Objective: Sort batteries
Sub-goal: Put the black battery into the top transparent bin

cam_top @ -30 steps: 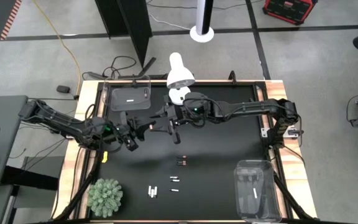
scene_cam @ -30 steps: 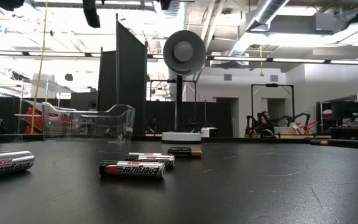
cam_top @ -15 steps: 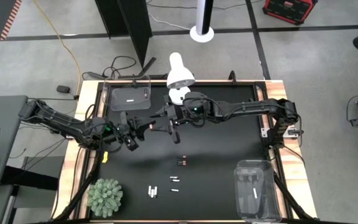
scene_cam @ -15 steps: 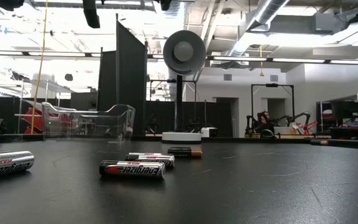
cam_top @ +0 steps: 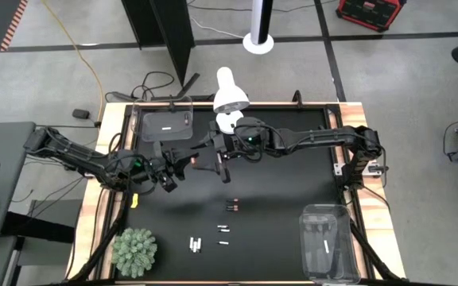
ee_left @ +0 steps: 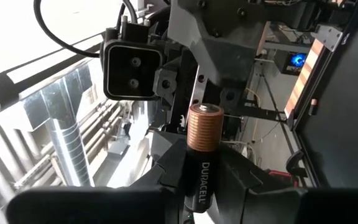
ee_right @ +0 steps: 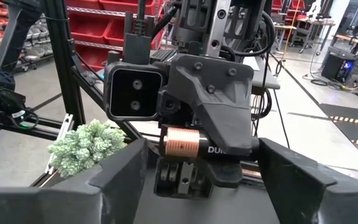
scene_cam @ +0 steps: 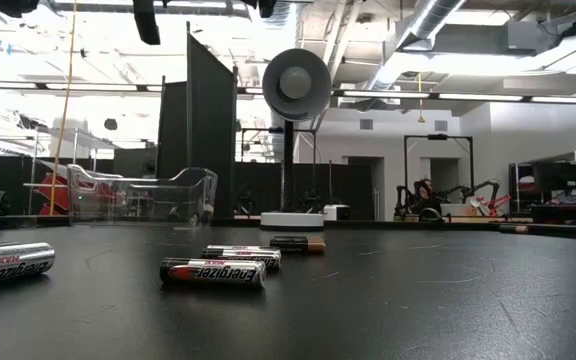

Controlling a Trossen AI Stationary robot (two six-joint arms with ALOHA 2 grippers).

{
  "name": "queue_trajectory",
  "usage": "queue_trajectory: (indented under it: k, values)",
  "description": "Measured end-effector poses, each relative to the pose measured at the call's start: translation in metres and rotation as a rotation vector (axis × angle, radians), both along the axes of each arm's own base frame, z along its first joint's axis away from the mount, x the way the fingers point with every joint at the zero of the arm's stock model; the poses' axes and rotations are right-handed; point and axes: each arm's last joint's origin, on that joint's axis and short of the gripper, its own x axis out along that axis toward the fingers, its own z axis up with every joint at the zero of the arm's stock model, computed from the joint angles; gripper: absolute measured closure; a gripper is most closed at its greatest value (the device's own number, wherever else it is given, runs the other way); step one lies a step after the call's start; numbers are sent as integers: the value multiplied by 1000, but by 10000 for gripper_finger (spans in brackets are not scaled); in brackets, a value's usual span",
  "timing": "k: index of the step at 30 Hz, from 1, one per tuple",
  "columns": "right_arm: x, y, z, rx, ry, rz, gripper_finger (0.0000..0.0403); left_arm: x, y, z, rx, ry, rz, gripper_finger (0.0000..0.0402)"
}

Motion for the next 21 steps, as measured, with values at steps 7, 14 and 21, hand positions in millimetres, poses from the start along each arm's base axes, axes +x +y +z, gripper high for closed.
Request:
queue_trajectory:
  k: [7, 14, 21]
  values:
    - [-1, -8, 1, 0, 0, -20, 81, 0, 0, 0, 0, 3, 9, 356]
    - [-15, -17, 14, 4, 19, -47, 81, 0, 1, 0, -2, 6, 23, 356]
    - [-39, -17, 32, -86, 70, -120, 81, -4, 4, 3, -62, -33, 17, 356]
